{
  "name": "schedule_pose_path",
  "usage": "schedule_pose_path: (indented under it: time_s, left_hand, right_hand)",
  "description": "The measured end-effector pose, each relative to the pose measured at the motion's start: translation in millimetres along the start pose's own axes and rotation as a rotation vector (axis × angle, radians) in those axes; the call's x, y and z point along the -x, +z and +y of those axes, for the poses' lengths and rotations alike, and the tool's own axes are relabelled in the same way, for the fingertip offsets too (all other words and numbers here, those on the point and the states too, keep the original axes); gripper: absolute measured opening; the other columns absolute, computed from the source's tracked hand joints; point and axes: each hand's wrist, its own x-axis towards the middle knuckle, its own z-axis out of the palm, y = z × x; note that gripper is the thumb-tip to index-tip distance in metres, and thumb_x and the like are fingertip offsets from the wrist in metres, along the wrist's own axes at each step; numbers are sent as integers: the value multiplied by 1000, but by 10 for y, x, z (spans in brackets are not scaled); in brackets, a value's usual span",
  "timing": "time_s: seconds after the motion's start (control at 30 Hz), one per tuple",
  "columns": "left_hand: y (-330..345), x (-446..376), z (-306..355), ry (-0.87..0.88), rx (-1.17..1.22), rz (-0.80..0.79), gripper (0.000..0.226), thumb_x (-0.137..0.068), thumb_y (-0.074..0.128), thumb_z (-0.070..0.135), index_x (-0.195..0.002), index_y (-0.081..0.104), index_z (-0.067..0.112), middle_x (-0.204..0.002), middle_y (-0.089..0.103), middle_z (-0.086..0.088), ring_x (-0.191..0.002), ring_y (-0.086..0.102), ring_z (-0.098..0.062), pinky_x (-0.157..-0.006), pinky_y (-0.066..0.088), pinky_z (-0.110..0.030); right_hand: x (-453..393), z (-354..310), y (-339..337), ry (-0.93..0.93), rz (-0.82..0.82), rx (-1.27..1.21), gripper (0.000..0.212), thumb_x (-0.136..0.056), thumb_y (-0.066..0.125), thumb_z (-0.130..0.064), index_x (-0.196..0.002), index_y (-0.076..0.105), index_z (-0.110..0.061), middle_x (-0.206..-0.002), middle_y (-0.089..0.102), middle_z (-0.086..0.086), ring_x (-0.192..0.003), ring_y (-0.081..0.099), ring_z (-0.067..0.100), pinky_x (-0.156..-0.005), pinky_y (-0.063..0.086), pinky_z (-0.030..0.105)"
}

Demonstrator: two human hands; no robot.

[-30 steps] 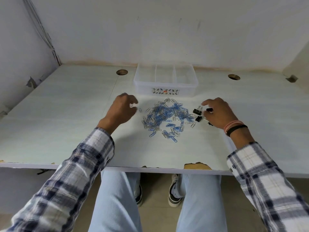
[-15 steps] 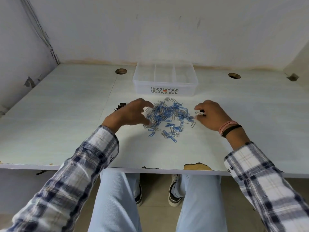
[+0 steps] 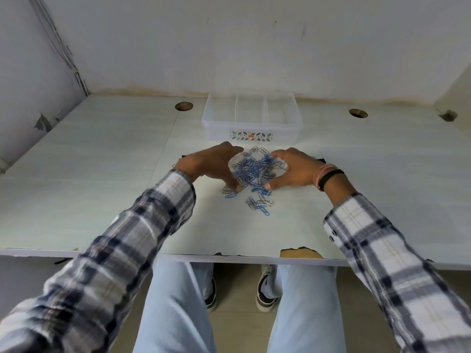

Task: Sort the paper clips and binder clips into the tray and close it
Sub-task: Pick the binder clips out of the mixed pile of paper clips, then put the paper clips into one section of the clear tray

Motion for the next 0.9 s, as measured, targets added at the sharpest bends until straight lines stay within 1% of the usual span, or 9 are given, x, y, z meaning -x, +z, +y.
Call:
schedule_pose_path:
  time_s: [0.07, 0.13, 0.23, 0.33, 0.47, 0.57, 0.67, 0.8, 0.9]
  left_hand:
    - [-12, -57, 47, 3, -93, -68, 102, -60, 95, 43, -146, 45, 22, -141, 44, -3, -125, 51, -28, -105, 45, -40]
    - [0, -151, 88, 4, -140, -90, 98, -59, 94, 48, -142, 50, 23, -136, 46, -2, -122, 52, -25, -100, 45, -37]
    - [27, -215, 94, 11, -114, -7, 72, -71, 90, 33, -135, 60, 18, -125, 53, 0, -107, 52, -19, -85, 39, -28]
    - [89, -204, 7, -1, 17, 85, 47, -74, 88, 24, -118, 73, 20, -113, 63, 3, -97, 59, -19, -76, 44, -28]
    - [188, -128, -61, -30, 162, 157, 26, -75, 85, 13, -100, 78, 13, -97, 76, -6, -74, 64, -17, -68, 50, -27]
    - [196, -57, -43, -46, 273, 165, 21, -77, 85, 8, -97, 79, 7, -87, 78, -12, -65, 71, -17, -68, 59, -26]
    - [184, -6, -38, -52, 366, 154, 21, -77, 85, 7, -96, 78, 1, -82, 76, -14, -56, 68, -7, -58, 57, -17]
    - [141, 21, -72, -26, 455, 172, 19, -76, 86, 8, -91, 78, -1, -82, 75, -19, -70, 69, -21, -80, 62, -38]
    - [103, 56, -57, -14, 548, 172, 21, -80, 83, 4, -97, 76, -6, -87, 75, -22, -71, 71, -20, -78, 62, -33]
  right_hand:
    - [-72, -87, -13, 37, -90, 95, 125, -59, 84, -64, -157, 18, -23, -157, 25, 11, -144, 32, 31, -118, 30, 44]
    - [-172, -199, 16, 14, -108, 128, 124, -55, 84, -67, -155, 27, -23, -151, 32, 13, -140, 36, 33, -116, 34, 46]
    - [-271, -267, 86, -84, -25, 114, 81, -61, 86, -58, -126, 63, -15, -113, 55, 10, -110, 57, 29, -92, 48, 33]
    - [-241, -258, 156, -143, 83, 22, 50, -76, 83, -37, -116, 70, -10, -103, 65, 10, -99, 61, 28, -77, 43, 28]
    - [-172, -231, 303, -121, 231, -97, 35, -82, 76, -17, -117, 72, -11, -112, 70, 13, -99, 64, 29, -81, 41, 22]
    - [-121, -233, 331, -93, 270, -192, 34, -80, 79, -15, -114, 73, -12, -111, 71, 12, -93, 68, 25, -83, 48, 23]
    - [-51, -216, 327, -44, 250, -395, 27, -80, 80, -9, -106, 73, -13, -101, 71, 11, -64, 73, 20, -68, 59, 27]
    - [10, -156, 312, -7, 235, -604, 31, -77, 83, -7, -107, 73, -11, -95, 75, 17, -63, 73, 24, -59, 56, 24]
    - [53, -107, 280, -18, 216, -759, 33, -77, 82, -3, -109, 72, -7, -97, 75, 20, -69, 72, 29, -75, 61, 40]
